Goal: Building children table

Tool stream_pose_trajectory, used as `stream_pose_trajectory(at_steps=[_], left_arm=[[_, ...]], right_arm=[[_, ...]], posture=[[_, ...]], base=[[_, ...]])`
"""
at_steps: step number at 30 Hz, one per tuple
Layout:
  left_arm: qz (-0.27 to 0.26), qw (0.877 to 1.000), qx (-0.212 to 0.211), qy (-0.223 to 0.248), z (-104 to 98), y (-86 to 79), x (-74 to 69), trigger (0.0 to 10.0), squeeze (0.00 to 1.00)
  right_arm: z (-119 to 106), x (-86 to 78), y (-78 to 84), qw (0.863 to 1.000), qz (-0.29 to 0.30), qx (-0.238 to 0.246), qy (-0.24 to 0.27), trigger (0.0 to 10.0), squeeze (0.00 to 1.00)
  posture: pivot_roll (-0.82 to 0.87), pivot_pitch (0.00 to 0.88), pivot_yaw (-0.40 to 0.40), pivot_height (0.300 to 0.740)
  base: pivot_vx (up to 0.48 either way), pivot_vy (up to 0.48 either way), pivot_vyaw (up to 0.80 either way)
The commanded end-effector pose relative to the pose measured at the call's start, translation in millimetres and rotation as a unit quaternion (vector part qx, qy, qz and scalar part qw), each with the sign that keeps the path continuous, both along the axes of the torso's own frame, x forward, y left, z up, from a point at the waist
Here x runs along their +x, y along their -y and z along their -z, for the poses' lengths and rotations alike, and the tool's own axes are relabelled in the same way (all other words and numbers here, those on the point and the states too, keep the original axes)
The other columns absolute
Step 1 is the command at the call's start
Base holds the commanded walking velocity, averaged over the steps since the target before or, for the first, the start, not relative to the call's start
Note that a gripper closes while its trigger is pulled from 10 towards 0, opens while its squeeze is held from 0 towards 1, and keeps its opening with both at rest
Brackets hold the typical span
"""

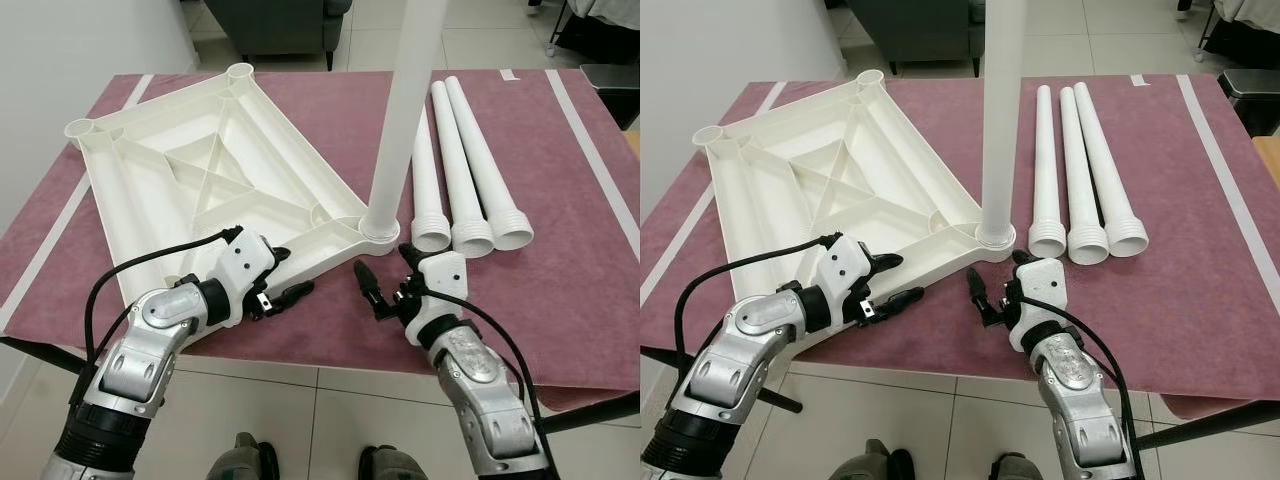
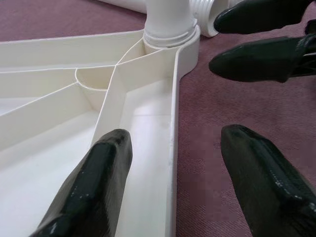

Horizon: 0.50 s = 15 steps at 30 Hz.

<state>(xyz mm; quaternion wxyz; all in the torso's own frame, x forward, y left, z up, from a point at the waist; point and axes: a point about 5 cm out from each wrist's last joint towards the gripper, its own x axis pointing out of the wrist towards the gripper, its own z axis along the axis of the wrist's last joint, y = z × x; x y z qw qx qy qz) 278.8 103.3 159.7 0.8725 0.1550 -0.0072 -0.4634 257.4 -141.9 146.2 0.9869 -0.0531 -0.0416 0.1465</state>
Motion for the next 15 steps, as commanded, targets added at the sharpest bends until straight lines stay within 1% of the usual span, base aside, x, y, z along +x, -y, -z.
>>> stream_pose_trajectory(at_steps=[1, 2, 3, 8, 9, 11, 12, 13, 15], left_arm=[[-0.161, 0.986, -0.016, 0.034, 0.6, -15.8, 12.8, 10.0, 0.00], [-0.184, 0.982, -0.016, 0.026, 5.6, -15.6, 17.5, 10.0, 0.00], [-0.193, 0.981, -0.013, 0.028, 6.5, -14.0, 20.7, 10.0, 0.00], [-0.197, 0.979, -0.007, 0.045, 5.4, -10.9, 25.1, 10.0, 0.00], [-0.193, 0.980, -0.009, 0.056, 2.4, -11.4, 26.4, 10.0, 0.00], [-0.190, 0.980, -0.010, 0.063, 0.3, -11.9, 27.3, 10.0, 0.00], [-0.191, 0.979, -0.023, 0.070, -4.2, -13.6, 28.9, 10.0, 0.00], [-0.191, 0.979, -0.023, 0.070, -4.2, -13.6, 28.9, 10.0, 0.00], [-0.191, 0.977, -0.037, 0.085, -10.6, -17.5, 30.4, 10.0, 0.00]], right_arm=[[2.0, 0.0, -3.6, 1.000, -0.004, 0.002, -0.001, 10.0, 0.00], [2.5, 1.4, -4.8, 1.000, -0.001, 0.003, -0.001, 10.0, 0.00], [2.7, 2.5, -5.8, 1.000, 0.001, 0.004, 0.000, 10.0, 0.00], [2.4, 2.8, -8.3, 1.000, -0.004, 0.004, 0.003, 10.0, 0.00], [2.5, 1.1, -10.0, 1.000, -0.015, 0.000, 0.004, 10.0, 0.00], [2.7, -0.2, -11.2, 1.000, -0.022, -0.003, 0.006, 10.0, 0.00], [3.2, -1.7, -12.2, 0.999, -0.032, -0.009, 0.007, 10.0, 0.00], [3.2, -1.7, -12.2, 0.999, -0.032, -0.009, 0.007, 10.0, 0.00], [3.6, -1.6, -8.9, 0.999, -0.030, -0.019, 0.012, 10.0, 0.00]], posture=[[-0.05, 0.071, 0.097, 0.740], [-0.06, 0.065, 0.095, 0.740], [-0.06, 0.065, 0.095, 0.740], [-0.06, 0.053, 0.086, 0.740], [-0.06, 0.041, 0.081, 0.740], [-0.06, 0.041, 0.081, 0.740], [-0.06, 0.027, 0.077, 0.740], [-0.06, 0.027, 0.077, 0.740], [-0.06, 0.020, 0.075, 0.740]], base=[[0.000, 0.000, 0.00], [0.000, 0.000, 0.00], [0.000, 0.000, 0.00], [0.000, 0.000, 0.00], [0.000, 0.000, 0.00], [0.000, 0.000, 0.00], [0.000, 0.000, 0.00], [0.000, 0.000, 0.00], [0.000, 0.000, 0.00]])
